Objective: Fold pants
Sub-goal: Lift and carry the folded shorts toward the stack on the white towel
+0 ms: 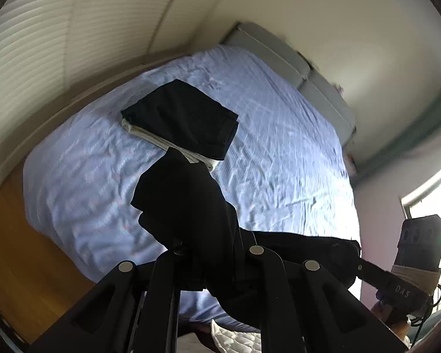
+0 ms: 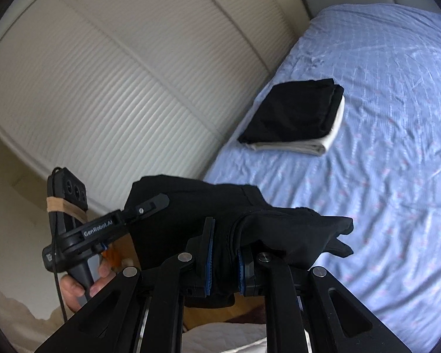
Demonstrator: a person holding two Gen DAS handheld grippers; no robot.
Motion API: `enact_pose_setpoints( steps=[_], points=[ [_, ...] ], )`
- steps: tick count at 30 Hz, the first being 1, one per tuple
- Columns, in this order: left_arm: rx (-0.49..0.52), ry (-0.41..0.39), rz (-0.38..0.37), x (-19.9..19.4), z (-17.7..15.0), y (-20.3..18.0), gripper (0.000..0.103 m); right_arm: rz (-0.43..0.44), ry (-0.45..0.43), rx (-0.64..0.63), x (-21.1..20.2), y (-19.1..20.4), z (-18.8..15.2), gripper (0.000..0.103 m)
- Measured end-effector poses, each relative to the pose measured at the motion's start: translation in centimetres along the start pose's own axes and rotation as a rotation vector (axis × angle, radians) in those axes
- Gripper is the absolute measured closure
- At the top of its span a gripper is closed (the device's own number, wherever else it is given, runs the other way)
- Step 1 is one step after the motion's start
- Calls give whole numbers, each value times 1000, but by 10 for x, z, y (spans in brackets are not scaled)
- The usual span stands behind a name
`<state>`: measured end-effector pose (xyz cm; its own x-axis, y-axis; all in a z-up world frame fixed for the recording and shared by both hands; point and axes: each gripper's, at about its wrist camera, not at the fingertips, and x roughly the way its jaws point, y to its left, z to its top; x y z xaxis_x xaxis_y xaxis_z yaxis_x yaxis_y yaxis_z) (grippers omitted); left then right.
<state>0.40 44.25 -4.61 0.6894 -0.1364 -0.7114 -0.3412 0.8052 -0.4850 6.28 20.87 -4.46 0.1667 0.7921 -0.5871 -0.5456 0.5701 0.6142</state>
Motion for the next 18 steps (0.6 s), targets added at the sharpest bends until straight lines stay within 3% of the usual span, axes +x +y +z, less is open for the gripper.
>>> enact_pose_setpoints(
  steps=[4,7,18],
  points=[
    [108,35,-26,-4,44,30,92,-12,-56,97,35,26,-1,89],
    [111,54,-56,-2,79,48,92,-31,-62,148,53,40,2,89],
    [144,70,-157,27,144,46,92,-79,-140,133,64,50,40,89]
  ],
)
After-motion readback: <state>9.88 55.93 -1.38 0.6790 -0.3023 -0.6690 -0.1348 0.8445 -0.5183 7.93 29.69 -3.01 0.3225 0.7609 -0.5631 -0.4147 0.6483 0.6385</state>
